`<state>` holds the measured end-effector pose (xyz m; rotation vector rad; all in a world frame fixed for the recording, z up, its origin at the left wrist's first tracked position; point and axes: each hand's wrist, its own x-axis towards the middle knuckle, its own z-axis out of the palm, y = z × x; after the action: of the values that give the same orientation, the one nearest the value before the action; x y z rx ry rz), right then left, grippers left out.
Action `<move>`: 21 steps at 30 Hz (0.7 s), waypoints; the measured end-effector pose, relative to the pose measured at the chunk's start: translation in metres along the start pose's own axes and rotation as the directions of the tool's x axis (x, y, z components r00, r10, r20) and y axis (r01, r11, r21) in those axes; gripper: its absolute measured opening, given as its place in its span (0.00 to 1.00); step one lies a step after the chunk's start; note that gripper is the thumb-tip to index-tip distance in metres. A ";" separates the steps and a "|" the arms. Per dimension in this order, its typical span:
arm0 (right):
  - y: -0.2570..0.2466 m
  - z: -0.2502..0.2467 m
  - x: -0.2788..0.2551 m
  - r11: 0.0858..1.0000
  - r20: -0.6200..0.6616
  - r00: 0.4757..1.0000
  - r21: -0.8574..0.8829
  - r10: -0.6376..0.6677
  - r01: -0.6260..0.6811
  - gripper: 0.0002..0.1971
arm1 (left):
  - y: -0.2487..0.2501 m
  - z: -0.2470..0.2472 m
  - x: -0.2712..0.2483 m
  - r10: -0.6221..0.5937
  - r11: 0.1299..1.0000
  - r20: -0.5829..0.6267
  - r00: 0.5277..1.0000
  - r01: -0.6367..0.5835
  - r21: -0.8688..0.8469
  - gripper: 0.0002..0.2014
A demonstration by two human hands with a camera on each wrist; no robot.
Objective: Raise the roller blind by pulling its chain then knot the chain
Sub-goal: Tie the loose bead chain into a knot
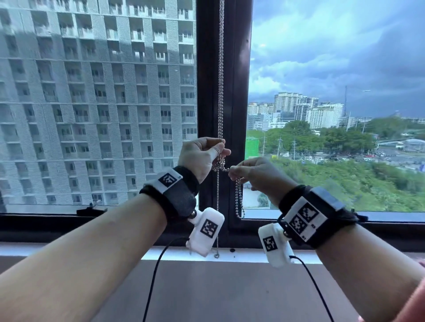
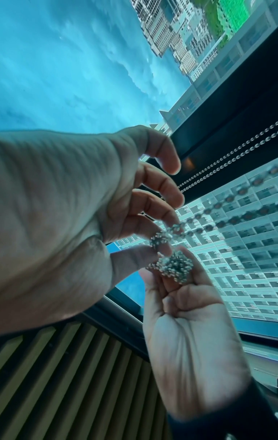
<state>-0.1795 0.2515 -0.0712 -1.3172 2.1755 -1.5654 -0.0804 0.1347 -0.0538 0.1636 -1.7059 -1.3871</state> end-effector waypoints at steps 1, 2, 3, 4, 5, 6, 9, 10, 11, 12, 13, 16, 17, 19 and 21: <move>0.006 0.004 0.002 1.000 0.006 1.000 -0.004 0.003 -0.003 0.11 | -0.003 -0.001 0.002 0.001 1.000 0.001 1.000 -0.001 0.029 0.08; 0.011 0.008 0.004 1.000 0.011 1.000 -0.008 0.010 -0.010 0.11 | -0.006 -0.001 0.004 0.008 0.998 0.000 1.000 -0.008 0.057 0.10; 0.017 0.012 0.007 1.000 0.010 1.000 -0.011 0.019 -0.019 0.11 | -0.008 -0.002 0.006 0.020 0.996 -0.003 1.000 -0.019 0.082 0.11; 0.023 0.017 0.010 0.999 0.000 0.999 -0.016 0.032 -0.032 0.11 | -0.010 -0.003 0.008 0.033 0.994 -0.008 0.999 -0.032 0.103 0.12; 0.028 0.021 0.013 0.999 -0.017 0.999 -0.021 0.041 -0.041 0.11 | -0.012 -0.004 0.009 0.039 0.991 -0.015 0.999 -0.037 0.126 0.14; 0.032 0.026 0.016 0.998 -0.039 0.998 -0.026 0.051 -0.052 0.11 | -0.014 -0.005 0.011 0.042 0.987 -0.020 0.999 -0.038 0.157 0.15; 0.042 0.036 0.028 0.997 -0.091 0.994 -0.038 0.060 -0.064 0.11 | -0.018 -0.012 0.015 0.038 0.971 -0.005 0.999 -0.036 0.237 0.17; 0.043 0.037 0.031 0.995 -0.107 0.993 -0.074 0.056 -0.064 0.12 | -0.020 -0.014 0.016 0.037 0.965 -0.002 0.999 -0.035 0.260 0.17; 0.046 0.038 0.035 0.991 -0.122 0.991 -0.117 0.048 -0.062 0.11 | -0.021 -0.016 0.017 0.034 0.958 0.001 0.999 -0.033 0.285 0.18; 0.047 0.040 0.039 0.988 -0.134 0.990 -0.142 0.049 -0.068 0.11 | -0.022 -0.017 0.018 0.031 0.950 0.004 1.000 -0.030 0.312 0.18; 0.049 0.043 0.044 0.988 -0.137 0.989 -0.135 0.058 -0.077 0.11 | -0.023 -0.019 0.018 0.024 0.943 0.009 1.000 -0.026 0.333 0.19; 0.056 0.052 0.061 0.990 -0.153 0.986 -0.111 0.064 -0.081 0.10 | -0.025 -0.024 0.020 0.018 0.908 0.040 0.999 -0.033 0.417 0.22; 0.058 0.054 0.065 0.988 -0.154 0.987 -0.141 0.045 -0.067 0.10 | -0.026 -0.026 0.022 0.016 0.888 0.053 0.998 -0.039 0.458 0.24; 0.055 0.057 0.069 0.978 -0.160 0.987 -0.204 0.016 -0.049 0.09 | -0.023 -0.028 0.022 0.019 0.832 0.081 0.997 -0.060 0.551 0.26; 0.056 0.057 0.072 0.965 -0.154 0.988 -0.258 0.013 -0.053 0.09 | -0.018 -0.030 0.022 0.025 0.756 0.128 0.992 -0.103 0.646 0.29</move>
<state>-0.2216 0.1638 -0.1175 -1.2573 2.5583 -1.4478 -0.0793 0.0938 -0.0578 0.4187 -2.2166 -0.6985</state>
